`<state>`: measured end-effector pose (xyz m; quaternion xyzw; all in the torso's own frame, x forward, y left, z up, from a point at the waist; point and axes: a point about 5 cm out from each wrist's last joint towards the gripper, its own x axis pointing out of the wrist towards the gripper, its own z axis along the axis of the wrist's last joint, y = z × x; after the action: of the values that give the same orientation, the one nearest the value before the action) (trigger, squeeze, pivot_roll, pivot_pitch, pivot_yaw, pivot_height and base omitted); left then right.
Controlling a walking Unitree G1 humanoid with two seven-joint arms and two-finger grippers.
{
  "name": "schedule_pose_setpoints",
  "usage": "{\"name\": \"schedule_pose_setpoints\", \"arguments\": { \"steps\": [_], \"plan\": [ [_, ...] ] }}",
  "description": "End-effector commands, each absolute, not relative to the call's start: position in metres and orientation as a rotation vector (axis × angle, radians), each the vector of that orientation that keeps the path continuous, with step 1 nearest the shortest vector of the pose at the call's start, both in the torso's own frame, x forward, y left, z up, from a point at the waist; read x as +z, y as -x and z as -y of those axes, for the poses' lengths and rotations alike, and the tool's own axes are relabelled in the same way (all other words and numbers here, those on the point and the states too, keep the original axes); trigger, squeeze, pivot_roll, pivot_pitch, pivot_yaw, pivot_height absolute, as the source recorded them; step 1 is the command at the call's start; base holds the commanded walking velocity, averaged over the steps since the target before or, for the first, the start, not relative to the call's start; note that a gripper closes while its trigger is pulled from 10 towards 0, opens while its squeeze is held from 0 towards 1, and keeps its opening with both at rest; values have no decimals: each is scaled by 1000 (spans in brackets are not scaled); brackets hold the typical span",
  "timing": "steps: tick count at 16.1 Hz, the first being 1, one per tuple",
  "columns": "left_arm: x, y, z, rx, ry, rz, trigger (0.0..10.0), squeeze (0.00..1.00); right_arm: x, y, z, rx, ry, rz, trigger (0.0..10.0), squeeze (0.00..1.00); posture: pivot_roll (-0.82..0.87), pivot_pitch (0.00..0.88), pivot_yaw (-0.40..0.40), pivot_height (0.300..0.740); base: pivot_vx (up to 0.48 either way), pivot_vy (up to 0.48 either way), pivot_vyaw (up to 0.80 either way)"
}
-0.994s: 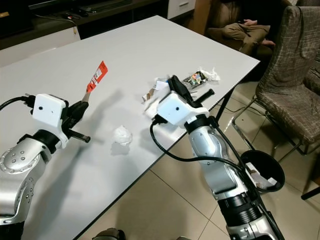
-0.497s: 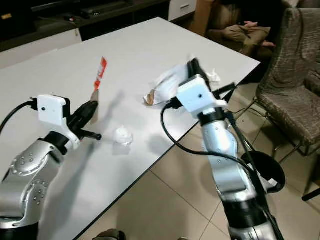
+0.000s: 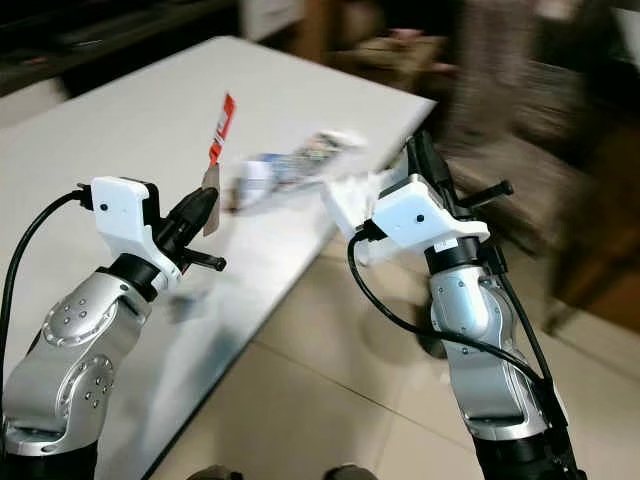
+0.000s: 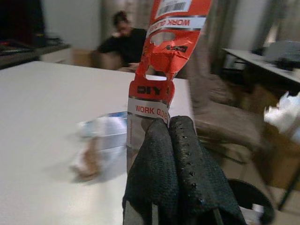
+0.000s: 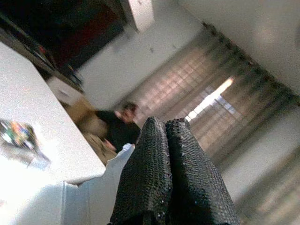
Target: Picking trash to rubbish bin
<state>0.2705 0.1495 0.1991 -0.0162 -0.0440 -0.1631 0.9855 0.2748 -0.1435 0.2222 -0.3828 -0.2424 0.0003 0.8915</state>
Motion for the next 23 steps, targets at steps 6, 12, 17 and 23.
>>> {"name": "schedule_pose_setpoints", "arguments": {
  "steps": [6,12,17,23],
  "plan": [
    [195,-267,-146,-347,-19,57,10000,0,215,-270,154,-54,790,437,10000,0,12,38,-27,740,0,0,-800],
    [150,-251,-144,-379,-188,-47,10000,0,158,-266,173,-48,530,158,10000,0,8,51,-32,740,0,0,-800],
    [133,-250,-145,-365,-242,-60,10000,0,127,-262,181,-71,363,6,10000,0,2,59,-35,740,0,0,-480],
    [141,-252,-152,-280,-230,14,10000,0,125,-267,166,-8,282,6,10000,0,7,57,-40,740,0,0,0]
  ]
}}
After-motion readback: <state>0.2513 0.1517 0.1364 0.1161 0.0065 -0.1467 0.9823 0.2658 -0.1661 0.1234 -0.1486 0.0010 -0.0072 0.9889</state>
